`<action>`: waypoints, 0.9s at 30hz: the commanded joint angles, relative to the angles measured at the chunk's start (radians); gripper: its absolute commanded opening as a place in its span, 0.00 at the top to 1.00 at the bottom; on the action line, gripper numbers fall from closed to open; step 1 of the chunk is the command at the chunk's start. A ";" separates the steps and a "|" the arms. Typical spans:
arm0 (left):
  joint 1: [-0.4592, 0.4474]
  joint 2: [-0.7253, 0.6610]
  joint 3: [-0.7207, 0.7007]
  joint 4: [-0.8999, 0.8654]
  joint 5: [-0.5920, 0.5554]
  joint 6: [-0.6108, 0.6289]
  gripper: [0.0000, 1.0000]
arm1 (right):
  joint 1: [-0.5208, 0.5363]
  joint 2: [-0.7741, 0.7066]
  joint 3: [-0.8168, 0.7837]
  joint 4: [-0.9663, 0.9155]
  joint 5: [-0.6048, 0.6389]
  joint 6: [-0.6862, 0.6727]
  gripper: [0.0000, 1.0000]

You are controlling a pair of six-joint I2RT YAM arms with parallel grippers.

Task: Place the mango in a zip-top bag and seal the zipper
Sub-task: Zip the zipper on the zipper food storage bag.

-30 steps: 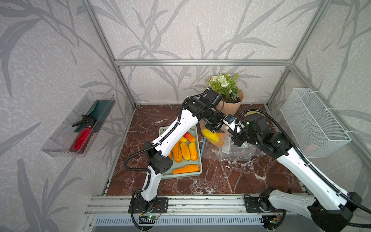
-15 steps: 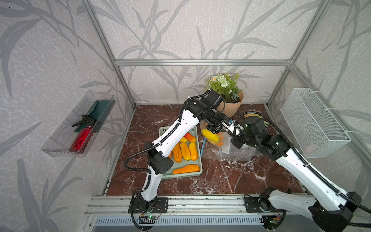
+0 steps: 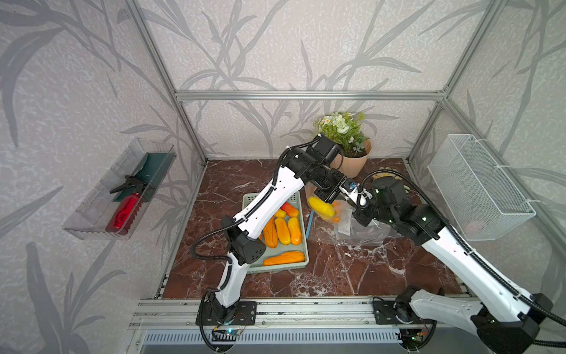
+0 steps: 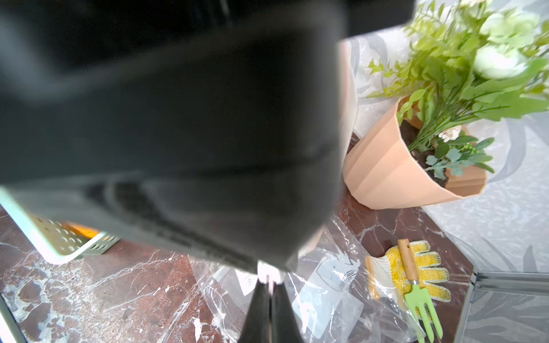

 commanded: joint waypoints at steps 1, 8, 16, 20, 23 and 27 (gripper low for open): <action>0.050 0.059 0.114 -0.069 -0.060 0.011 1.00 | 0.009 -0.007 0.086 -0.035 -0.013 -0.023 1.00; 0.096 0.070 0.162 0.010 -0.091 -0.011 1.00 | -0.005 0.060 0.219 -0.062 0.025 -0.001 1.00; 0.161 0.059 0.161 -0.006 -0.141 0.042 1.00 | -0.008 0.087 0.267 -0.087 0.006 -0.002 1.00; 0.201 0.065 0.159 -0.006 -0.169 0.083 1.00 | -0.007 0.081 0.261 -0.086 -0.003 0.007 1.00; 0.234 0.075 0.148 -0.005 -0.190 0.120 1.00 | -0.007 0.086 0.265 -0.091 -0.007 0.012 1.00; 0.279 0.085 0.139 0.029 -0.221 0.163 1.00 | -0.008 0.095 0.274 -0.094 -0.003 0.026 1.00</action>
